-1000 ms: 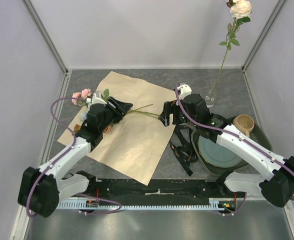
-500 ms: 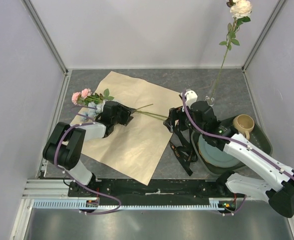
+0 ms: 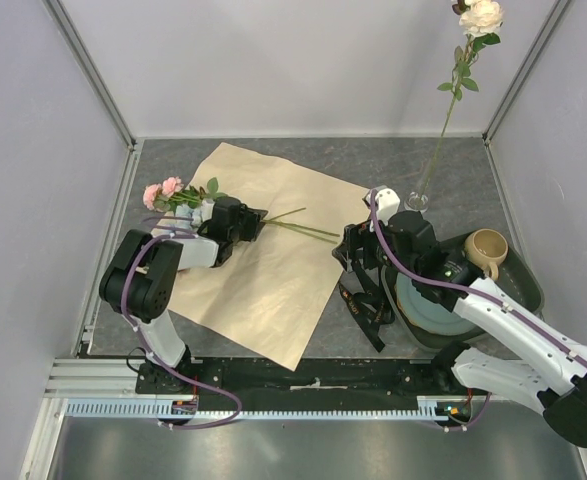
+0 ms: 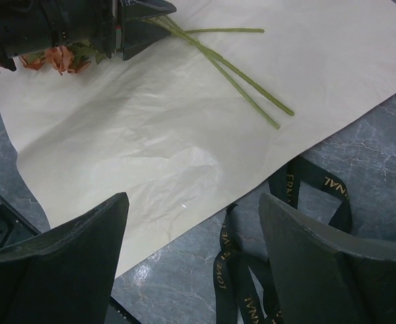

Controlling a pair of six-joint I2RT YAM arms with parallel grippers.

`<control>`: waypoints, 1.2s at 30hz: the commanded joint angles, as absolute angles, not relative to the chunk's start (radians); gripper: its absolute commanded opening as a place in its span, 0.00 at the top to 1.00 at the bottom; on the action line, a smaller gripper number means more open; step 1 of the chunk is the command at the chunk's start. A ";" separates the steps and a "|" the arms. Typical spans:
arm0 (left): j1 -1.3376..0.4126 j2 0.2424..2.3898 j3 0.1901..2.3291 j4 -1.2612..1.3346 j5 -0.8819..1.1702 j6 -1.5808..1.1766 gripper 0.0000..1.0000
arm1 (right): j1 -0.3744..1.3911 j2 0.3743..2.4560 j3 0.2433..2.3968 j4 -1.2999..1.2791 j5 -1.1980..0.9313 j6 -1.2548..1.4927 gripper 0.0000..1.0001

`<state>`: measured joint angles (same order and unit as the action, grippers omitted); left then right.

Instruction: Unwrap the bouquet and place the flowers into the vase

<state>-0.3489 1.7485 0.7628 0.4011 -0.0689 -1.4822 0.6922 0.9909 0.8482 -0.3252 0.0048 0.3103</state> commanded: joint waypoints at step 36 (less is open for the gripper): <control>-0.356 1.833 0.755 0.524 -0.140 -1.513 0.71 | 0.696 0.960 0.847 -0.327 0.026 0.302 0.14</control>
<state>-0.3550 1.8160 0.7376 0.4530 -0.1005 -1.5284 0.6922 0.9806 0.8452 -0.3305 0.0204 0.2924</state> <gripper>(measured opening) 0.334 0.857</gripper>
